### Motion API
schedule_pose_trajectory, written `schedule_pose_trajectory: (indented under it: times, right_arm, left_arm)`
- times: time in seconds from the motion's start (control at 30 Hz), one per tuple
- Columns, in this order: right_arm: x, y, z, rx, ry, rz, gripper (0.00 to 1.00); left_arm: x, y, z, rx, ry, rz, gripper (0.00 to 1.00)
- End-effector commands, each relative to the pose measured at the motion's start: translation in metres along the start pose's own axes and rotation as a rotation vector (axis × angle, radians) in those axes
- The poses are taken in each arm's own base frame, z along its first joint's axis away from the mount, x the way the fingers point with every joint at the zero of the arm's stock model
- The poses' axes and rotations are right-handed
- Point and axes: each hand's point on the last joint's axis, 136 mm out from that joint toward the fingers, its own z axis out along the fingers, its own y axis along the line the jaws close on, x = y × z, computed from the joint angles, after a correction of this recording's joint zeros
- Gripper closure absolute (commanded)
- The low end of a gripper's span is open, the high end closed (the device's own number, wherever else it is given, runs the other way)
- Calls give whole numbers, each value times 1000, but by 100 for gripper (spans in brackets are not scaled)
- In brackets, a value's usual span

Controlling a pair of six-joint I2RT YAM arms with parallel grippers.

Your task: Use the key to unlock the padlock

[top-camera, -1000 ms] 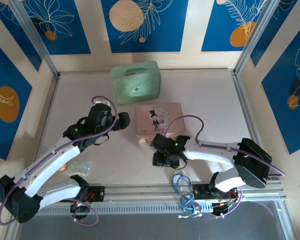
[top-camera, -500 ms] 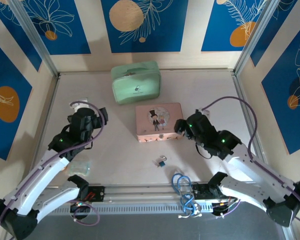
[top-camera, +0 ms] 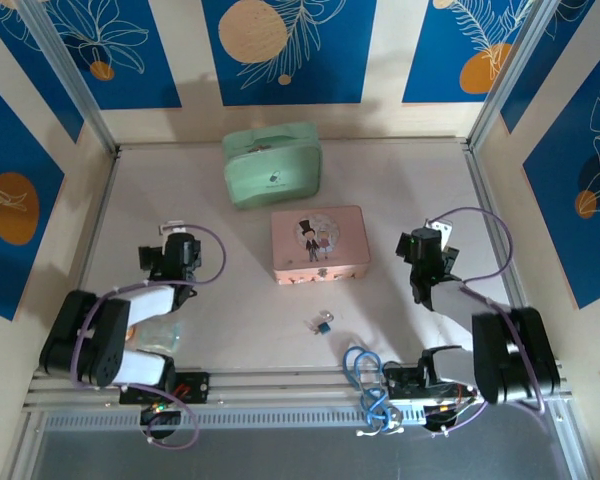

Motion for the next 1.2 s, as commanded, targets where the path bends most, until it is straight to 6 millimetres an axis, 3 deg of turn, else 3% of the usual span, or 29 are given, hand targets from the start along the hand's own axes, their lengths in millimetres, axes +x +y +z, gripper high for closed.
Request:
schedule_pose_trajectory:
  times: [0.0, 0.07, 0.13, 0.27, 0.7, 1.17]
  right_arm:
    - [-52, 40, 6, -237, -204, -20, 1]
    - [-42, 59, 24, -386, -154, -27, 1]
    - [-33, 78, 18, -534, -139, -94, 1]
    - [-34, 65, 18, -490, -158, -47, 1]
    - [-34, 67, 22, -434, -153, -77, 1]
    - [-34, 69, 21, -450, -154, -82, 1]
  left_arm:
    - [-50, -21, 6, 143, -254, -53, 1]
    - [-46, -32, 13, 243, -200, -54, 1]
    - [-36, -35, 18, 308, -217, -80, 1]
    - [-37, -29, 19, 279, -225, -103, 1]
    - [-38, -43, 14, 334, -227, -50, 1]
    - [-38, -44, 14, 348, -225, -49, 1]
